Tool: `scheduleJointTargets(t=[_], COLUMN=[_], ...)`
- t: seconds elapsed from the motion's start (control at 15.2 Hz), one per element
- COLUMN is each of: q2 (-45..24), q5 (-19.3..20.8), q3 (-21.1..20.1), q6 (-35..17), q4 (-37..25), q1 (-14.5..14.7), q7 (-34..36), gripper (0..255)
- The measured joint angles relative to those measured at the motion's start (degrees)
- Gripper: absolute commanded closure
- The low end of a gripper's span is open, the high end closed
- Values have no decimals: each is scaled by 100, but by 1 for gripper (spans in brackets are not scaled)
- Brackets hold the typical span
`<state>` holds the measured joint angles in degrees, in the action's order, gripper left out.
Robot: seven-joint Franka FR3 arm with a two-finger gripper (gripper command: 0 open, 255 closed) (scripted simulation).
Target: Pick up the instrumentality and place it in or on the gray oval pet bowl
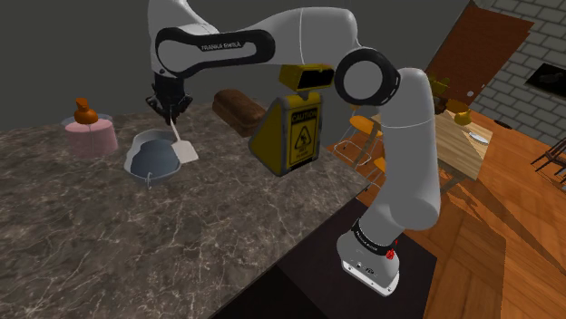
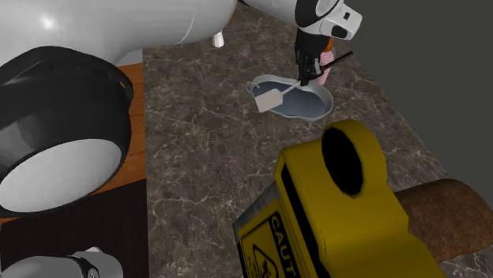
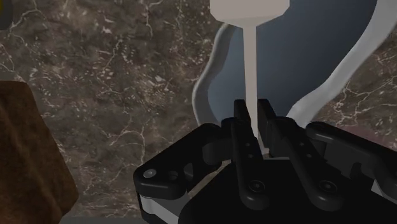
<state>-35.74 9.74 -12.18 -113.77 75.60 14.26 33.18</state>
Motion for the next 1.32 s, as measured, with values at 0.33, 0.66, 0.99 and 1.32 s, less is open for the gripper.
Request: scheduleJointTargets(t=[0.33, 0.66, 0.99, 1.32], q2=[-798, -917, -1023, -1149], q5=[125, 153, 180, 207], q3=[0, 15, 32, 52], q6=[541, 294, -10, -280], q4=[-1322, -1188, -987, -840], q1=[496, 517, 509, 501], q7=[338, 390, 422, 444], gripper=[255, 255, 255, 255])
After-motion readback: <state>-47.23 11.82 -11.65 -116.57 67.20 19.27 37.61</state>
